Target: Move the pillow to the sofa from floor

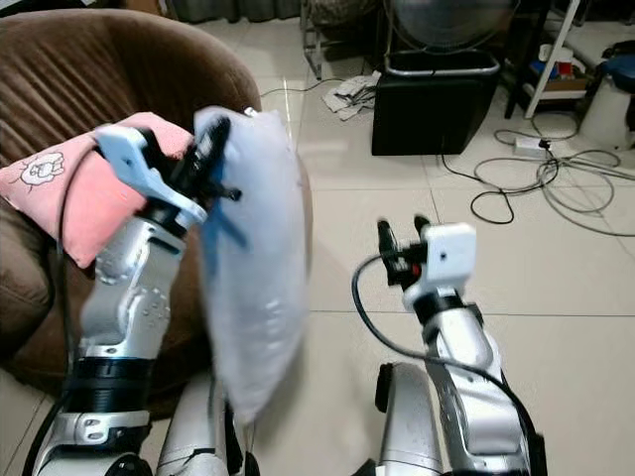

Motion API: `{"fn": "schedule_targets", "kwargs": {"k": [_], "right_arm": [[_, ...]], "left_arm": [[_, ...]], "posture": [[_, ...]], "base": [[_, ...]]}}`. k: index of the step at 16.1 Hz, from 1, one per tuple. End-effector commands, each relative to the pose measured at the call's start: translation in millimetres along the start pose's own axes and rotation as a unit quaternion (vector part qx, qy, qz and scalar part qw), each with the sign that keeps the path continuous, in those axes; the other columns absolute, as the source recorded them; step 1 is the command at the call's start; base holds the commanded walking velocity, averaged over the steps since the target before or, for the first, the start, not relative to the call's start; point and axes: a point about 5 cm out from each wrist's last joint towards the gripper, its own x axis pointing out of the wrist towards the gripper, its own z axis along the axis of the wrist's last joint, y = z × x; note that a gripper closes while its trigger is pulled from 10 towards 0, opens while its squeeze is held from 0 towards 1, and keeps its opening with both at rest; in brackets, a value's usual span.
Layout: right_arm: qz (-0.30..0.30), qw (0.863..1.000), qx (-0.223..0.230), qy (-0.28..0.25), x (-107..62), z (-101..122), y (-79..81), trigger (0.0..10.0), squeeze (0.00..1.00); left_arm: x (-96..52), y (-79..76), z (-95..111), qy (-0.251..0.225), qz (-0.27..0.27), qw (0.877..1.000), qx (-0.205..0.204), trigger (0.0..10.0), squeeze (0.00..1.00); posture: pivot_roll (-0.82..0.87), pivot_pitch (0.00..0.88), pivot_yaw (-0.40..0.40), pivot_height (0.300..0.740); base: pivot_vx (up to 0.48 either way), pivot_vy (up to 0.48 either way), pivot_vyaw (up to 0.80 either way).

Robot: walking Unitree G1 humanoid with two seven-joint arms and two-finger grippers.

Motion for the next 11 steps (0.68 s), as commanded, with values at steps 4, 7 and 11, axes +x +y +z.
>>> {"fn": "schedule_targets", "kwargs": {"k": [4, 7, 11], "right_arm": [[0.043, 0.999, -0.003, 0.002, 18.3, 7, 10.8, 10.0, 0.00], [0.065, 0.998, -0.007, -0.003, 29.1, 15, 14.7, 10.0, 0.00], [0.101, 0.995, -0.014, -0.012, 45.7, 30, 14.3, 10.0, 0.00]], "left_arm": [[-9.6, 12.3, 29, -0.005, 0.055, 0.997, 0.054, 0.0, 0.00], [-14.1, 10.8, 43, -0.014, 0.073, 0.995, 0.074, 0.0, 0.00], [-20.8, -0.5, 59, -0.027, 0.094, 0.990, 0.100, 0.0, 0.00]], "posture": [[0.04, 0.000, 0.041, 0.620], [0.07, 0.000, -0.005, 0.640], [0.14, 0.000, -0.121, 0.675]], "base": [[0.000, 0.000, 0.00], [0.000, 0.000, 0.00], [0.000, 0.000, 0.00]]}}
